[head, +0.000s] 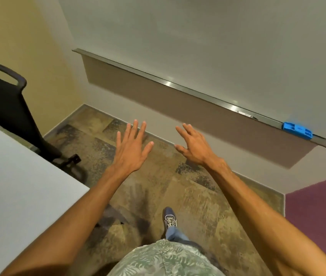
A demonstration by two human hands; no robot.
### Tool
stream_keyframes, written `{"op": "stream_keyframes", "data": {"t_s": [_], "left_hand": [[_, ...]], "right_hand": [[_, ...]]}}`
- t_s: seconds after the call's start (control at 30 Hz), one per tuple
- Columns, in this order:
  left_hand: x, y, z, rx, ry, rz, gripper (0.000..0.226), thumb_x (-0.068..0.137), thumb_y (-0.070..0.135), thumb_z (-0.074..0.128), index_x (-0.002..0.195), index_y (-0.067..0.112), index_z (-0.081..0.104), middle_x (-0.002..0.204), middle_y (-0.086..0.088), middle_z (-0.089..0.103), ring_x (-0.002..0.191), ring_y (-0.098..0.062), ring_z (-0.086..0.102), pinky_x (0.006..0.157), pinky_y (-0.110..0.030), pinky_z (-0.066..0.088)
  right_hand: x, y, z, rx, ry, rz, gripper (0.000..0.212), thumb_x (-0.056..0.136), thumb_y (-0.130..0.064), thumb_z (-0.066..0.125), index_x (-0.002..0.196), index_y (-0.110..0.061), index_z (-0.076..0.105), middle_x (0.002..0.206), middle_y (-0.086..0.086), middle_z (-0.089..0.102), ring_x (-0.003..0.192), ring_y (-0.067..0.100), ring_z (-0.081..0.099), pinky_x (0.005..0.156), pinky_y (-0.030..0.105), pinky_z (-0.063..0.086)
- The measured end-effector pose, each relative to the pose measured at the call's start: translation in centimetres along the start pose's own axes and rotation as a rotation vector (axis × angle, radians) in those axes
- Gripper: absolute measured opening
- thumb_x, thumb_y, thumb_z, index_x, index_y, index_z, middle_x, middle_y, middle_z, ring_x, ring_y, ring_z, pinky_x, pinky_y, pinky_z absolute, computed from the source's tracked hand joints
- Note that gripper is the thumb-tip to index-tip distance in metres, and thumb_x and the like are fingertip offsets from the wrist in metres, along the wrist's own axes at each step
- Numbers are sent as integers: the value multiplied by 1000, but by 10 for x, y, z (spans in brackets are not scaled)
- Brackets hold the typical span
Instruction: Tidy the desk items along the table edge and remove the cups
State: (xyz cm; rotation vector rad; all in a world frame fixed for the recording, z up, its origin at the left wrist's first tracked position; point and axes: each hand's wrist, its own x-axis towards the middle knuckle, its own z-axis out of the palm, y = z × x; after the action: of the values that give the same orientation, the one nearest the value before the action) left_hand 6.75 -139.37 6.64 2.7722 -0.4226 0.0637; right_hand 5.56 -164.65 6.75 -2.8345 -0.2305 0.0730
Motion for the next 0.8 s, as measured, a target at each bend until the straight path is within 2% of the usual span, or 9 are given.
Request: {"op": "stream_keyframes", "data": {"t_s": [0.27, 0.37, 0.8], "left_hand": [[96, -16, -23, -39, 144, -290, 72, 98, 63, 27, 157, 31, 2, 166, -1, -3, 152, -23, -3, 121, -54, 3], [121, -31, -34, -8, 173, -382, 72, 99, 62, 28, 157, 31, 1, 166, -1, -4, 152, -23, -4, 122, -55, 4], [209, -153, -68, 53, 253, -697, 72, 99, 60, 31, 157, 31, 2, 166, -1, -3, 152, -23, -3, 121, -55, 4]], "right_hand": [[164, 13, -27, -7, -73, -270, 69, 98, -48, 48, 156, -24, 19, 164, 11, 15, 152, 29, 12, 120, 53, 19], [217, 4, -29, -13, -102, -367, 69, 98, -48, 48, 156, -24, 20, 164, 11, 16, 151, 30, 13, 120, 52, 20], [432, -93, -6, -11, -181, -667, 71, 97, -46, 51, 157, -23, 20, 163, 12, 18, 152, 26, 13, 119, 46, 20]]}}
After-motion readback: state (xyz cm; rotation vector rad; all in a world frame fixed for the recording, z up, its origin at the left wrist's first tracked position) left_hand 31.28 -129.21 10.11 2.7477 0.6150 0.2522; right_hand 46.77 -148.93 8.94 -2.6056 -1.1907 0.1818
